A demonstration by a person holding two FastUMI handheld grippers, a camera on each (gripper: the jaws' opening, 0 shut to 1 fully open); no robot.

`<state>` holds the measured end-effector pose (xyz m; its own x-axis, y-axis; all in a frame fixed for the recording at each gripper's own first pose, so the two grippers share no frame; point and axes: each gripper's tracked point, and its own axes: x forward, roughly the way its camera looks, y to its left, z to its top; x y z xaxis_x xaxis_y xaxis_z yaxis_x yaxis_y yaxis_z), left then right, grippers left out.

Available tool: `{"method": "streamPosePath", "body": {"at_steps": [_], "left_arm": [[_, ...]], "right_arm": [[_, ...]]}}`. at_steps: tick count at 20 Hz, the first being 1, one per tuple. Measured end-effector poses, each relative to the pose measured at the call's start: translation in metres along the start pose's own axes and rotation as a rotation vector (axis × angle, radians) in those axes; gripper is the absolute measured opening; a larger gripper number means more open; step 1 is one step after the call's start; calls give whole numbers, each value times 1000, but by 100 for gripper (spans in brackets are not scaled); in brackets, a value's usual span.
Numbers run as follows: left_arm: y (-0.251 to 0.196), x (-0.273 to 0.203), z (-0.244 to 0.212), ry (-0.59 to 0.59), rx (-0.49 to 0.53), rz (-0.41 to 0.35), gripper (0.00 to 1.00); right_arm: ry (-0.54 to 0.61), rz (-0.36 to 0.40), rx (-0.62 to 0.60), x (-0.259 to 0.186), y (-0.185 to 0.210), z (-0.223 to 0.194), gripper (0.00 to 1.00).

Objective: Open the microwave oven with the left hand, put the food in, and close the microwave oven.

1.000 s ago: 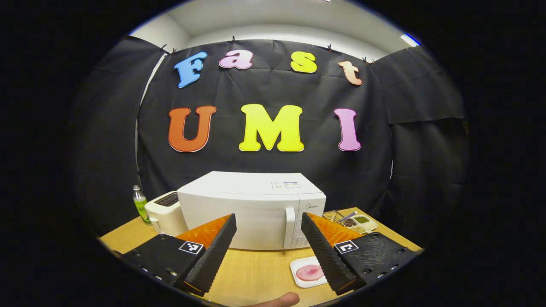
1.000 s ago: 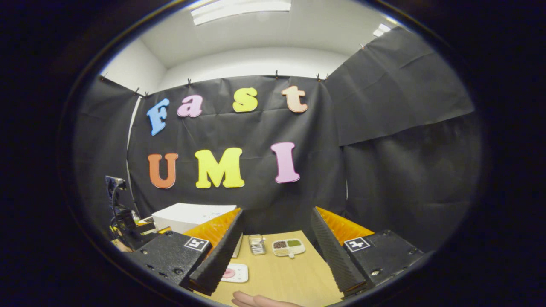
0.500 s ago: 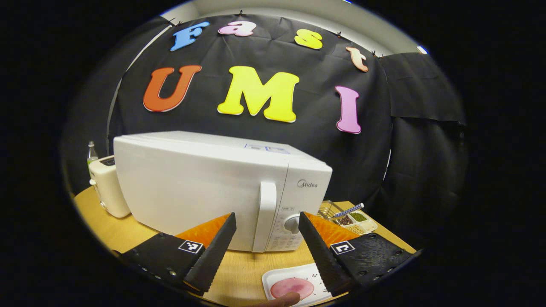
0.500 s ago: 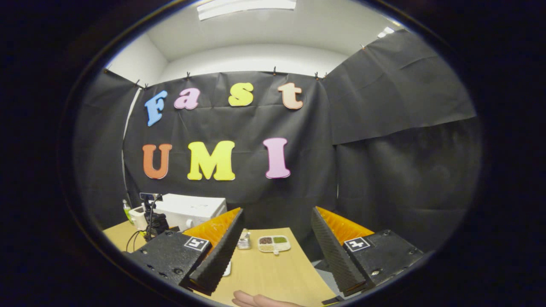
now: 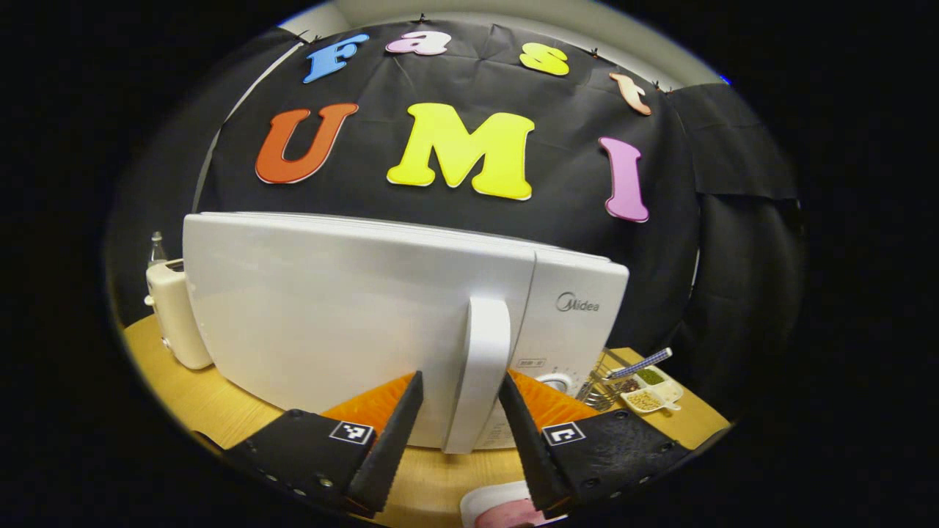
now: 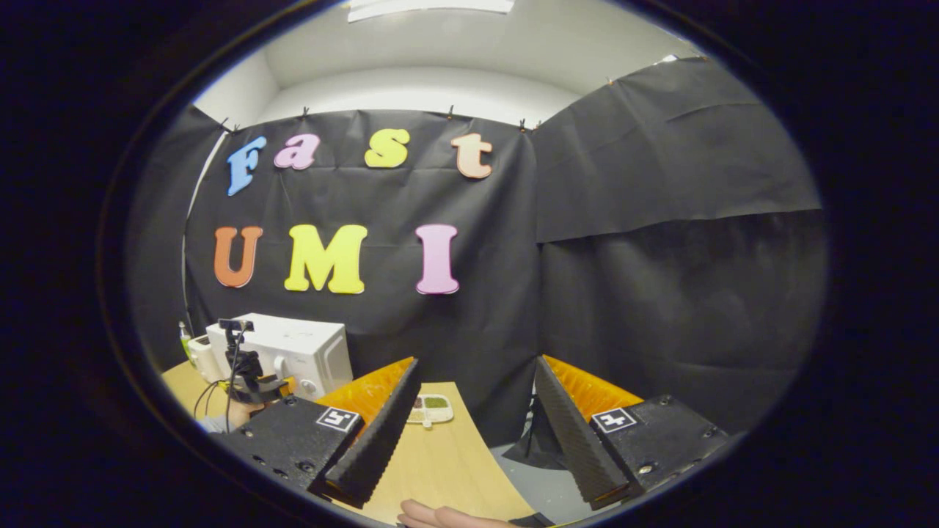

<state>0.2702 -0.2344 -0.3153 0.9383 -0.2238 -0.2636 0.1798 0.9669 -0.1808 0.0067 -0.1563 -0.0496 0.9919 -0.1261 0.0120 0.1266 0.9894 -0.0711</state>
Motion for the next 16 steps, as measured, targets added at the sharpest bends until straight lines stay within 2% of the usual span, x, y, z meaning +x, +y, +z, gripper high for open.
{"method": "streamPosePath", "body": {"at_steps": [1, 2, 3, 4, 5, 6, 8, 9, 10, 12, 13, 16], "left_arm": [[-2, -1, 4, -12, 4, -7, 59], [-6, 0, 2, -5, 10, -19, 43], [-11, 2, 2, -7, 23, -39, 47], [-11, 3, 0, -8, 59, -34, 24], [-10, 2, -3, 11, 84, -27, 23], [-9, 2, -5, 24, 101, -29, 17], [-10, 0, -9, 50, 95, -61, 17], [-11, -5, -9, 59, 90, -83, 18], [-10, -6, -10, 69, 97, -98, 17], [-10, -9, -11, 65, 119, -111, 18], [-9, -11, -11, 63, 136, -109, 18], [-10, -7, -11, 60, 123, -112, 18]], "right_arm": [[-1, 0, -1, -1, 1, 2, 94], [-5, 2, -4, -2, 3, 2, 94], [-10, 6, -6, -4, 5, 4, 94], [-5, 18, -1, -6, 9, 4, 94], [4, 32, 9, -9, 14, 3, 100], [13, 50, 18, -11, 19, 2, 100], [16, 63, 23, -13, 22, 1, 100], [18, 57, 24, -13, 20, 1, 94], [26, 49, 25, -12, 19, 1, 100], [42, 41, 27, -12, 19, -2, 100], [46, 42, 32, -11, 20, -3, 94], [53, 43, 39, -12, 20, -6, 100]]}}
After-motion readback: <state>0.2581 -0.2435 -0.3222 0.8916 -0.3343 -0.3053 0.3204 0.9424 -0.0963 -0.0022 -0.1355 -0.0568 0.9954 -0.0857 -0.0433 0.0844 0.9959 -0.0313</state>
